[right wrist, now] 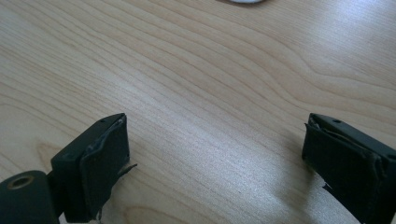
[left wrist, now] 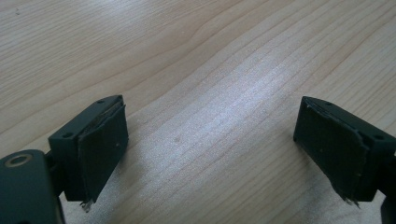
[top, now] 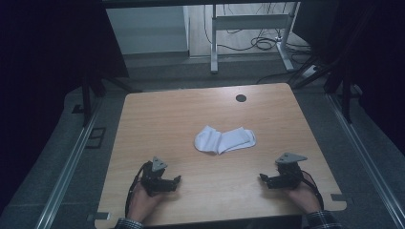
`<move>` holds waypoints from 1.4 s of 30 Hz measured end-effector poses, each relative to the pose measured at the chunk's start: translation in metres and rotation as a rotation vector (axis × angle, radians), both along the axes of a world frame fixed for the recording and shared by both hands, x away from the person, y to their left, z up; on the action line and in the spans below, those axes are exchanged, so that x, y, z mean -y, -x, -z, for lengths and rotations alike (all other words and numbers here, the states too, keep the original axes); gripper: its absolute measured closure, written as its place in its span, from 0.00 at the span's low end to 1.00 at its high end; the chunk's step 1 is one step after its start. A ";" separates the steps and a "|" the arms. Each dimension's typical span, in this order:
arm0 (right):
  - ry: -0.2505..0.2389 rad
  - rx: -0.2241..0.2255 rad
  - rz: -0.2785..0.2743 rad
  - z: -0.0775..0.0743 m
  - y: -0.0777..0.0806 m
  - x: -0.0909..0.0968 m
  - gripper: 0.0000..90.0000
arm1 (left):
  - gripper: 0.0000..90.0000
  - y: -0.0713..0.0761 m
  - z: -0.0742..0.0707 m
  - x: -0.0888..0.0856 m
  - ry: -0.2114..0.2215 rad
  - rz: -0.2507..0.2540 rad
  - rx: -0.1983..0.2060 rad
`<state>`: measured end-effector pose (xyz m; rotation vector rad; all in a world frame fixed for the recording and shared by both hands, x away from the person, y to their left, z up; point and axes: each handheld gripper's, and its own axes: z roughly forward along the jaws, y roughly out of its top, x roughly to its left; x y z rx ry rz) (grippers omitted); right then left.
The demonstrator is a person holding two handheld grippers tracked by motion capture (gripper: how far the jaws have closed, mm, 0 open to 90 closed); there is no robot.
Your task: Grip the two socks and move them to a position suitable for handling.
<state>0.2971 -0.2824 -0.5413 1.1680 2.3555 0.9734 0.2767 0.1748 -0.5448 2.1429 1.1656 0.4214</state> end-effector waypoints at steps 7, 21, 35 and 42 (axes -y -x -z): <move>0.010 -0.010 -0.014 -0.001 -0.001 0.001 0.07 | 0.11 0.000 0.000 0.000 0.000 0.000 0.000; 0.023 -0.032 -0.024 -0.004 -0.002 -0.001 0.09 | 0.11 0.000 0.000 0.000 0.000 0.000 0.000; 0.005 -0.066 -0.017 -0.013 -0.010 -0.008 0.22 | 0.11 0.000 0.000 0.000 0.003 -0.004 -0.002; -0.011 -0.065 -0.017 -0.021 -0.018 -0.011 0.28 | 0.11 0.000 0.000 0.000 0.003 -0.003 -0.001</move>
